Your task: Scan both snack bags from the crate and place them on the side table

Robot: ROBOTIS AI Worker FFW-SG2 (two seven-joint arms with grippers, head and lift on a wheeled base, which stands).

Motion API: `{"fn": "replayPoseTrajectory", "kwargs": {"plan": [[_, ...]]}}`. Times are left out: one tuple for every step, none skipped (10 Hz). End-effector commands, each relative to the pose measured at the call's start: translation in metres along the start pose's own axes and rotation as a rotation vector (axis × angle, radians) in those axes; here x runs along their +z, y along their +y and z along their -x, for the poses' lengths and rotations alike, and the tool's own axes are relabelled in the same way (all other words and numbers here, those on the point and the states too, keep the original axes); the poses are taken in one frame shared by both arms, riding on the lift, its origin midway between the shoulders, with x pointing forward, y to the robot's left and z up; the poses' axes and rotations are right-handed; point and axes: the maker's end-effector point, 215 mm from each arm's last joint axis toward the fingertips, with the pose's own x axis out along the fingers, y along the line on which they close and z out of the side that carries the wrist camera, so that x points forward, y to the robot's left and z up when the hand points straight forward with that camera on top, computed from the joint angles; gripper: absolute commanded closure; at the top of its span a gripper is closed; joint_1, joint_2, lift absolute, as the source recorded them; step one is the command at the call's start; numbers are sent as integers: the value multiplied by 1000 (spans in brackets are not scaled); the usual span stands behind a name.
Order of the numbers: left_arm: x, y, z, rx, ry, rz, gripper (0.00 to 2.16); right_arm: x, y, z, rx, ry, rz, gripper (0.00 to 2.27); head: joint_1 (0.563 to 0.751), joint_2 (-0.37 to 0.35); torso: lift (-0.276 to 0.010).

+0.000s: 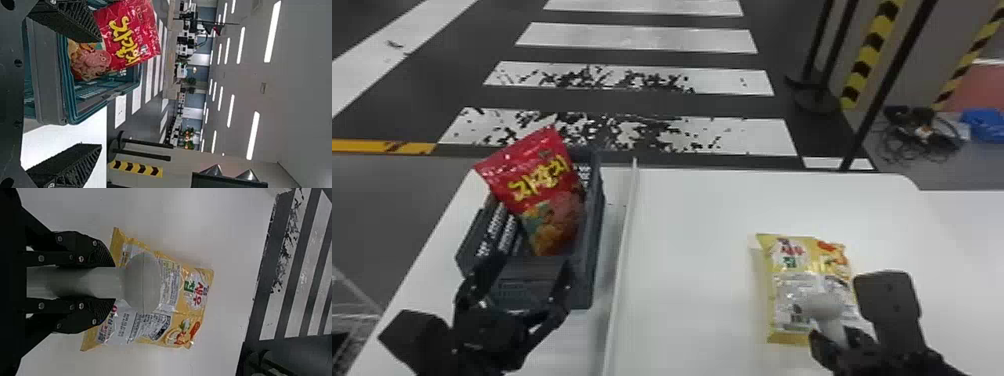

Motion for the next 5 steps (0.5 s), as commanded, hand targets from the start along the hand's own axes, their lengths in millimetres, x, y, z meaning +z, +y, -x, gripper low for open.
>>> {"fn": "replayPoseTrajectory", "kwargs": {"plan": [[-1, 0, 0, -1, 2, -1, 36, 11, -28, -1, -39, -35, -18, 2253, 695, -36, -95], [-1, 0, 0, 0, 2, 0, 36, 18, -50, -1, -68, -58, -37, 2253, 695, -60, -95], [-1, 0, 0, 0, 2, 0, 36, 26, -77, -3, -109, -91, -43, 2253, 695, -87, -95], [-2, 0, 1, -1, 4, -1, 36, 33, -106, -12, -143, -129, -45, 2253, 695, -121, -95], [-2, 0, 1, 0, 5, 1, 36, 40, -138, -21, -170, -175, -60, 2253, 695, -162, -95]]}}
